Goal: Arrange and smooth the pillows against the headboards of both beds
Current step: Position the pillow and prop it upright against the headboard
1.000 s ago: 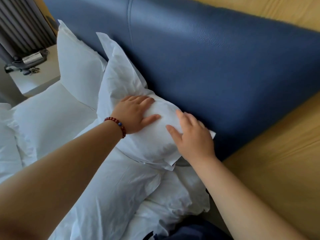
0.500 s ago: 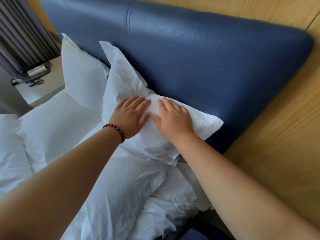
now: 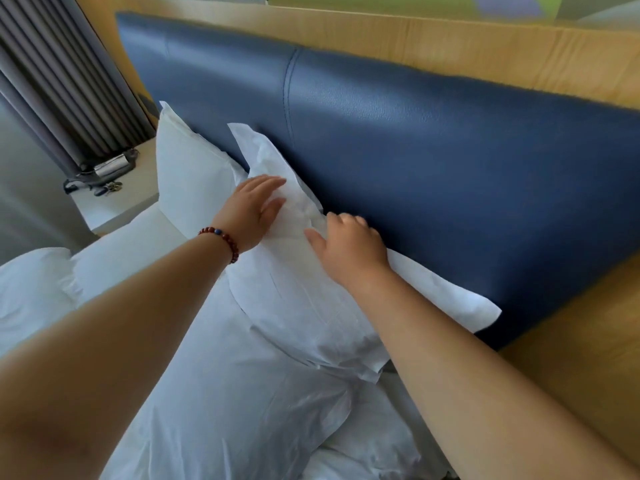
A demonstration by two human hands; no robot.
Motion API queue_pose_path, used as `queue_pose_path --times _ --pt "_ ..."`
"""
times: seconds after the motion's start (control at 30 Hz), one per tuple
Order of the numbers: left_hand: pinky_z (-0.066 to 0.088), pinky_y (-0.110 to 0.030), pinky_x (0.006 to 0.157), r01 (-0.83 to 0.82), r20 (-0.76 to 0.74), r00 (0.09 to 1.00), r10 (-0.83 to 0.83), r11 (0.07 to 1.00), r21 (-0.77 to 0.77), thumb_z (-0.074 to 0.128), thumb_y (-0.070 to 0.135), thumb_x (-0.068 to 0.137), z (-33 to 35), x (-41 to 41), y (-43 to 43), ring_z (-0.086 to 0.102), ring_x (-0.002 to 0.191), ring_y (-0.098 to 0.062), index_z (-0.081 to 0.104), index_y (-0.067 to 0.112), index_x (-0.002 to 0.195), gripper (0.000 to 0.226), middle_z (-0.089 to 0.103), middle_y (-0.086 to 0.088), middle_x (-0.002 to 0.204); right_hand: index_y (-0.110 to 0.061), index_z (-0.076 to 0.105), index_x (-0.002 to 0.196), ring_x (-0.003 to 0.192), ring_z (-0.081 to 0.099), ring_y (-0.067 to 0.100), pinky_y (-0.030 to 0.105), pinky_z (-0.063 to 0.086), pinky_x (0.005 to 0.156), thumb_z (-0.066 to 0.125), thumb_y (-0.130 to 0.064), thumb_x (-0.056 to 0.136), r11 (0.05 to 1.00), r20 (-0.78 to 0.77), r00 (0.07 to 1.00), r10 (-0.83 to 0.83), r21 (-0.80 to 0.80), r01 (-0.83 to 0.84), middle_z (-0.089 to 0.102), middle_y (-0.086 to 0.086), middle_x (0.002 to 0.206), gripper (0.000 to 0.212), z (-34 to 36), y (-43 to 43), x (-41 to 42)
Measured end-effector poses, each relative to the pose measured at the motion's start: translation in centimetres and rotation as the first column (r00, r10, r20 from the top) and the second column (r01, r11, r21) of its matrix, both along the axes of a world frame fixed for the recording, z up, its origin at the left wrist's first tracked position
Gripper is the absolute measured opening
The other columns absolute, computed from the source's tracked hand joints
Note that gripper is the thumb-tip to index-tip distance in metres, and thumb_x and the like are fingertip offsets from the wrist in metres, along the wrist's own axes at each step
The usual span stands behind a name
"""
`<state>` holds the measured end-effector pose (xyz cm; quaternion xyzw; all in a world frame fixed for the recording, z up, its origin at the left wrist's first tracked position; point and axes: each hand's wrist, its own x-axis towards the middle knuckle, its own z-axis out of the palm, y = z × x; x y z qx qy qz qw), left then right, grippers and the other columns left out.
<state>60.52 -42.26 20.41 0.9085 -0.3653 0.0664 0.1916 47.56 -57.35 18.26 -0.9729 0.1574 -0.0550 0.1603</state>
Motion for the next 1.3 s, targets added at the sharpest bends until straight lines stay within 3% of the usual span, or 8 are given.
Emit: queue_pose_path --times 0.17,0.37,0.5,0.6,0.7,1.03,1.2,1.3 --pt "0.039 -0.049 0.108 0.186 0.189 0.961 -0.202 0.977 0.102 0.045 0.042 0.096 1.0 4.2 -1.1 0.049 0.127 -0.034 0.062 0.013 0.129 0.047 0.060 -0.009 0.133 -0.017 0.043 0.141 0.122 0.051 0.031 0.041 0.037 0.098 0.025 -0.058 0.099 0.999 -0.028 1.000 0.004 0.050 -0.003 0.056 0.007 0.136 0.061 -2.4 -0.1 -0.6" --pt "0.048 -0.047 0.090 0.371 0.428 0.747 -0.508 0.854 0.366 0.049 0.045 0.094 4.0 8.2 -2.3 0.049 0.111 -0.034 0.063 0.014 0.125 0.046 0.060 -0.013 0.121 -0.021 0.045 0.140 0.116 0.057 0.028 0.039 0.043 0.098 0.025 -0.058 0.099 0.991 -0.013 1.000 0.022 0.133 -0.020 0.063 0.005 0.128 0.059 -1.8 -0.3 -1.8" --pt "0.051 -0.045 0.085 0.437 0.342 0.700 -0.627 0.755 0.490 0.048 0.049 0.090 5.0 8.6 -3.2 0.051 0.101 -0.031 0.071 0.017 0.106 0.042 0.064 -0.008 0.105 -0.019 0.047 0.139 0.112 0.059 0.029 0.040 0.045 0.095 0.029 -0.057 0.099 0.986 0.041 0.999 -0.004 0.167 -0.003 0.065 0.006 0.124 0.058 -1.6 0.2 -2.2" --pt "0.050 -0.044 0.088 0.480 0.116 0.825 -0.553 0.794 0.372 0.045 0.052 0.090 5.7 8.4 -3.2 0.059 0.097 -0.030 0.071 0.015 0.095 0.046 0.066 -0.005 0.102 -0.016 0.058 0.126 0.105 0.059 0.030 0.039 0.047 0.087 0.041 -0.054 0.097 0.941 0.061 0.992 -0.112 0.328 0.086 0.066 0.009 0.114 0.051 -1.5 -0.6 -1.6" --pt "0.048 -0.040 0.088 0.364 -0.014 0.927 -0.376 0.888 0.280 0.042 0.056 0.086 6.4 8.0 -2.4 0.062 0.093 -0.027 0.069 0.016 0.104 0.052 0.065 -0.002 0.105 -0.017 0.041 0.066 0.058 0.036 0.019 0.033 0.030 0.055 0.059 -0.044 0.093 0.840 0.134 0.965 -0.225 0.529 0.122 0.039 0.001 0.060 0.042 -1.3 -1.7 -1.1" --pt "0.040 -0.026 0.068 0.244 -0.114 0.969 -0.217 0.901 0.359 0.065 0.044 0.088 9.8 8.3 -1.8 0.056 0.077 -0.019 0.063 0.025 0.079 0.021 0.061 0.010 0.074 -0.016 0.025 0.058 0.044 0.025 0.012 0.025 0.023 0.042 0.050 -0.039 0.100 0.784 0.282 0.906 -0.317 0.615 0.083 0.026 -0.006 0.046 0.054 0.8 -1.7 -1.5" --pt "0.041 -0.031 0.096 0.141 -0.232 0.972 -0.031 0.868 0.476 0.069 0.057 0.079 12.2 10.6 -0.5 0.058 0.101 -0.013 0.069 0.042 0.100 0.027 0.067 0.018 0.102 -0.011 0.033 0.061 0.052 0.031 0.016 0.031 0.028 0.051 0.050 -0.041 0.099 0.724 0.239 0.912 -0.334 0.684 0.086 0.034 0.005 0.056 0.052 -0.2 -1.7 -2.0" --pt "0.042 -0.031 0.092 0.056 -0.197 0.980 0.033 0.902 0.429 0.065 0.055 0.083 13.5 11.5 -0.4 0.060 0.100 -0.016 0.070 0.037 0.098 0.023 0.067 0.012 0.100 -0.003 0.032 0.064 0.056 0.033 0.018 0.034 0.032 0.056 0.052 -0.043 0.098 0.654 0.223 0.912 -0.344 0.754 0.062 0.034 0.006 0.058 0.056 -0.7 -1.9 -2.3"
